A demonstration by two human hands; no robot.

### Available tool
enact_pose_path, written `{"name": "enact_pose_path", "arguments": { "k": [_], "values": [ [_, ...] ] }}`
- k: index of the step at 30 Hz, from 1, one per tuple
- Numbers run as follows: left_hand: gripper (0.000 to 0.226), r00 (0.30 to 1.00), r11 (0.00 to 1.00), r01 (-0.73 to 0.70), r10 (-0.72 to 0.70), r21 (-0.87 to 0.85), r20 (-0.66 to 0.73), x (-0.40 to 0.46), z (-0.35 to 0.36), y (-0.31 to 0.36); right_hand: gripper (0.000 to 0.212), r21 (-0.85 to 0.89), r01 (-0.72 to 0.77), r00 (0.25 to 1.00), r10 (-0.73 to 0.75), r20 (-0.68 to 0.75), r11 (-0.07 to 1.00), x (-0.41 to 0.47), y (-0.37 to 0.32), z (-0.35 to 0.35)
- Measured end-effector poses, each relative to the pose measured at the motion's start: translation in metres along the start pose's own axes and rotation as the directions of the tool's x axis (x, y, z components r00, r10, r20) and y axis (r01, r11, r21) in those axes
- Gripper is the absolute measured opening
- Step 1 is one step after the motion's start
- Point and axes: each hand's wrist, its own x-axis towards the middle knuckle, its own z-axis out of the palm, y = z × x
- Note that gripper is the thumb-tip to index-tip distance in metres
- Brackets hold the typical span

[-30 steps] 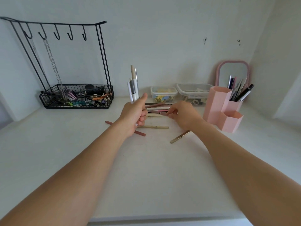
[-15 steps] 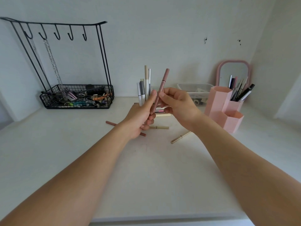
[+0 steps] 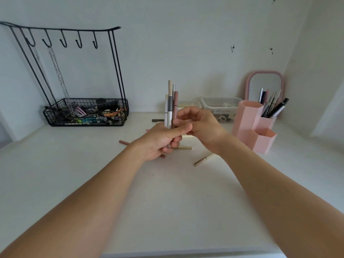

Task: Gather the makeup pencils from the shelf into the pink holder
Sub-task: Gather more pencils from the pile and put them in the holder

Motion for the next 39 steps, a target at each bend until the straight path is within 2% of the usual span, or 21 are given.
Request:
{"name": "enact_pose_path", "arguments": {
  "k": [4,6,11,14,19,24,26,28,29,30,31,32,33,34,36,39],
  "values": [
    [0.056,0.998,1.000,0.012,-0.012,0.006,0.056,0.001,-0.004,0.001,0.058,0.146,0.104,0.994,-0.100,-0.035,0.984,-0.001,-0.008,0.004],
    [0.040,0.997,0.998,0.033,-0.036,0.049,0.074,0.001,-0.005,0.001,0.056,0.206,0.151,0.988,-0.144,-0.047,0.967,0.000,-0.014,0.003],
    [0.034,0.997,0.974,0.065,-0.070,0.217,0.016,0.001,-0.003,-0.001,0.038,-0.059,0.286,0.945,-0.292,-0.149,0.956,-0.002,-0.017,0.003],
    [0.034,0.998,0.969,0.058,-0.057,0.242,-0.012,-0.001,0.000,0.000,0.034,-0.112,0.272,0.939,-0.289,-0.187,0.956,0.000,-0.013,0.002],
    [0.034,0.998,0.971,0.047,-0.036,0.234,-0.048,0.000,0.000,-0.001,0.030,-0.029,0.235,0.953,-0.236,-0.189,0.972,0.002,-0.014,0.004],
    [0.033,0.995,0.969,0.015,0.009,0.246,-0.096,0.002,0.000,-0.005,0.030,-0.073,0.261,0.942,-0.271,-0.197,0.963,0.003,-0.014,0.004],
    [0.036,0.994,0.972,0.001,0.025,0.236,-0.104,0.003,0.000,-0.004,0.031,0.015,0.270,0.951,-0.264,-0.163,0.963,0.002,-0.016,0.004],
    [0.035,0.990,0.986,-0.033,0.055,0.164,-0.131,0.004,-0.001,-0.001,0.030,0.184,0.210,0.972,-0.184,-0.149,0.960,0.002,-0.014,0.003],
    [0.033,0.986,0.992,-0.057,0.074,0.116,-0.149,0.005,-0.003,0.002,0.028,0.191,0.176,0.975,-0.144,-0.169,0.966,0.004,-0.011,0.001],
    [0.032,0.982,0.995,-0.076,0.087,0.069,-0.165,0.005,-0.005,0.004,0.026,0.088,0.143,0.971,-0.122,-0.207,0.986,0.006,-0.005,-0.002],
    [0.033,0.980,0.996,-0.084,0.087,0.023,-0.181,0.005,-0.008,0.006,0.025,-0.109,0.103,0.965,-0.126,-0.231,0.989,0.008,0.001,-0.007],
    [0.034,0.977,0.996,-0.085,0.078,-0.024,-0.201,0.006,-0.012,0.006,0.022,-0.354,0.061,0.967,-0.143,-0.210,0.933,0.011,0.009,-0.012],
    [0.035,0.972,0.995,-0.081,0.065,-0.065,-0.226,0.006,-0.015,0.005,0.018,-0.566,0.032,0.979,-0.140,-0.148,0.824,0.012,0.016,-0.017],
    [0.035,0.966,0.992,-0.080,0.053,-0.098,-0.254,0.007,-0.018,0.004,0.014,-0.704,0.023,0.990,-0.113,-0.081,0.709,0.013,0.021,-0.019],
    [0.032,0.951,0.985,-0.088,0.038,-0.151,-0.308,0.010,-0.021,0.002,0.010,-0.810,0.029,0.999,-0.042,0.005,0.586,0.011,0.027,-0.023],
    [0.030,0.910,0.983,-0.098,0.025,-0.157,-0.413,0.012,-0.026,0.002,0.009,-0.825,0.031,0.999,-0.002,0.036,0.564,0.011,0.025,-0.026]
  ]
}}
